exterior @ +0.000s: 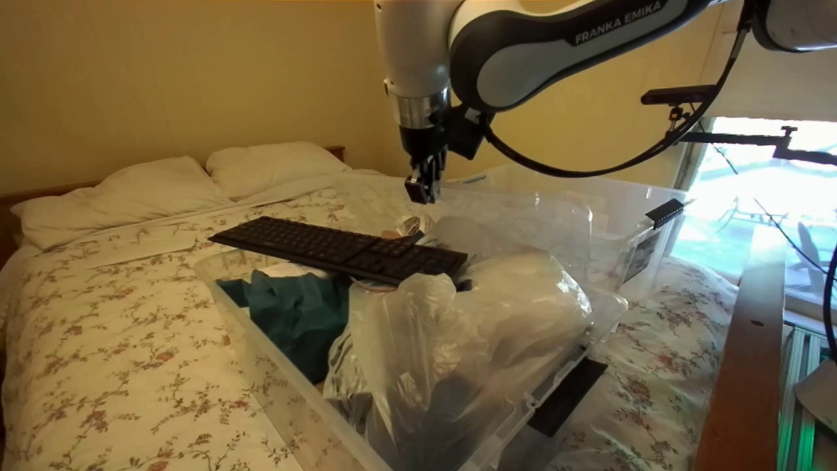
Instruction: Put the lid on the storage box
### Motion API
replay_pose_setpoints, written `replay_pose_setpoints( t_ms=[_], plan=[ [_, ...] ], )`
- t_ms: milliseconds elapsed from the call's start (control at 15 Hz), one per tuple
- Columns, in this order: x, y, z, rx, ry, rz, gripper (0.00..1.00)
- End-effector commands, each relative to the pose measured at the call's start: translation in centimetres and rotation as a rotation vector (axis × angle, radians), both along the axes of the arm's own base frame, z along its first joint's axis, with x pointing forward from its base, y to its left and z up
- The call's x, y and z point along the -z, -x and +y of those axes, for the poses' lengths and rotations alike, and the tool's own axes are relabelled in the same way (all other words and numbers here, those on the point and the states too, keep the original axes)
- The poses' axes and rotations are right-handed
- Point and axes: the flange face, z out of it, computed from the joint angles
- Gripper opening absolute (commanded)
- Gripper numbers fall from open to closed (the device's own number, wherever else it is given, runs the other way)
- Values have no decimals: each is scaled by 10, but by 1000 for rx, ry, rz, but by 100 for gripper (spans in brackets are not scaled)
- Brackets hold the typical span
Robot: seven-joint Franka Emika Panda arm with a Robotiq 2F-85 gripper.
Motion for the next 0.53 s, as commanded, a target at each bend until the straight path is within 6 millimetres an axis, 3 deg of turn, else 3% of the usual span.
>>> replay_pose_setpoints(
  t_ms=[0,467],
  plan=[
    [-64,13,-15,18,18,-69,6],
    [-220,54,-36,-42,-15,-292,6]
  ],
)
